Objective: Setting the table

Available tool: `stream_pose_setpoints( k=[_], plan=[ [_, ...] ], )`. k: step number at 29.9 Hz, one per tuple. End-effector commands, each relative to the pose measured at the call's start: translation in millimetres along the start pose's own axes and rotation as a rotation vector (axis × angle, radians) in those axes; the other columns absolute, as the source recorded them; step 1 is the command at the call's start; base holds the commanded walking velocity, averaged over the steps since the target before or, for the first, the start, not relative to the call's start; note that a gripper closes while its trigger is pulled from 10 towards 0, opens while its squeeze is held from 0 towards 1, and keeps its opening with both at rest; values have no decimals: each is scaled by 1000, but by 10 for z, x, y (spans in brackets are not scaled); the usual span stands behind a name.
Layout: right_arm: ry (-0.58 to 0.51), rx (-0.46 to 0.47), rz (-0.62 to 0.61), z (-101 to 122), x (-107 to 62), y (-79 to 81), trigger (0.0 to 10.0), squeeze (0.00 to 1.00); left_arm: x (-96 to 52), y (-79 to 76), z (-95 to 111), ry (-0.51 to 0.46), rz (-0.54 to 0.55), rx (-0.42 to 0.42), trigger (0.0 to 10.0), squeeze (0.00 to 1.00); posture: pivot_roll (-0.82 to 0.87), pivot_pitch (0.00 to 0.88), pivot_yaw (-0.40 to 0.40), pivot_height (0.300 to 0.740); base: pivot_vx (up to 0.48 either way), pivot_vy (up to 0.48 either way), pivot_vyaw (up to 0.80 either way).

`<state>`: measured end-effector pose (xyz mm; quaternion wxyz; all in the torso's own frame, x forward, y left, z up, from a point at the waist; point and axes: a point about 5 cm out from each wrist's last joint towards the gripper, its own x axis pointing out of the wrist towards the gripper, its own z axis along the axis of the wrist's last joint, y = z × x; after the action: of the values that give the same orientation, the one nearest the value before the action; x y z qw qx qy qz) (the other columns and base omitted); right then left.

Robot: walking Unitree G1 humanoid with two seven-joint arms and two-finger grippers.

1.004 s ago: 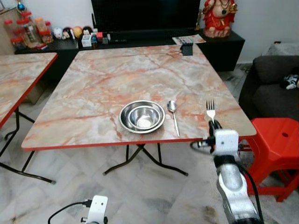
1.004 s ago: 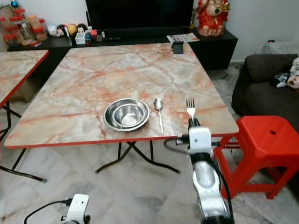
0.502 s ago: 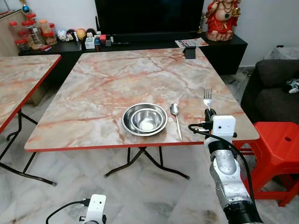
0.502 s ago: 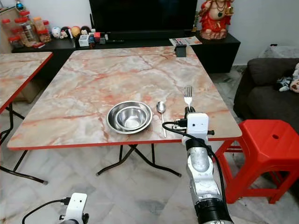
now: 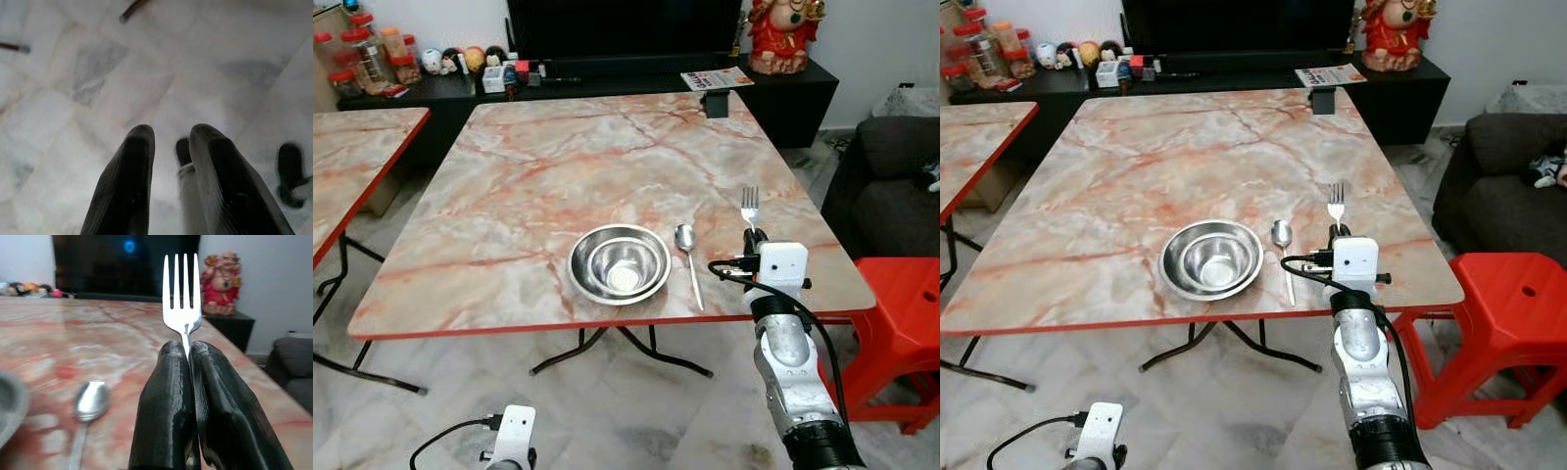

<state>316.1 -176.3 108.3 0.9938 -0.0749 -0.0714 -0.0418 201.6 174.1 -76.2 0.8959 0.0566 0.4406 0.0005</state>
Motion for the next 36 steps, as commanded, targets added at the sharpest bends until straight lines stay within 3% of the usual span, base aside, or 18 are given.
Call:
stream_pose_setpoints(
  k=[1, 21, 25, 36],
  plan=[
    [-26, 12, 19, 57, 30, 66, 10000, 0, -13, 51, -74, 21, 16, -10, 10000, 0, -112, 0, 22, 725, 356, 0, 0],
    [-28, 21, 14, 57, 14, 82, 10000, 0, -13, 79, -66, 19, 23, -18, 10000, 0, -109, 0, 27, 725, 368, 0, 0],
    [-10, 11, 29, 12, -46, 107, 10000, 0, -13, 74, -67, 15, 22, -31, 10000, 0, -109, 0, 27, 725, 298, 0, 0],
    [97, -8, 114, -109, -493, 174, 10000, 0, -25, 89, -118, 20, 20, -26, 10000, 0, -112, 0, 26, 725, 0, 0, 0]
  ],
)
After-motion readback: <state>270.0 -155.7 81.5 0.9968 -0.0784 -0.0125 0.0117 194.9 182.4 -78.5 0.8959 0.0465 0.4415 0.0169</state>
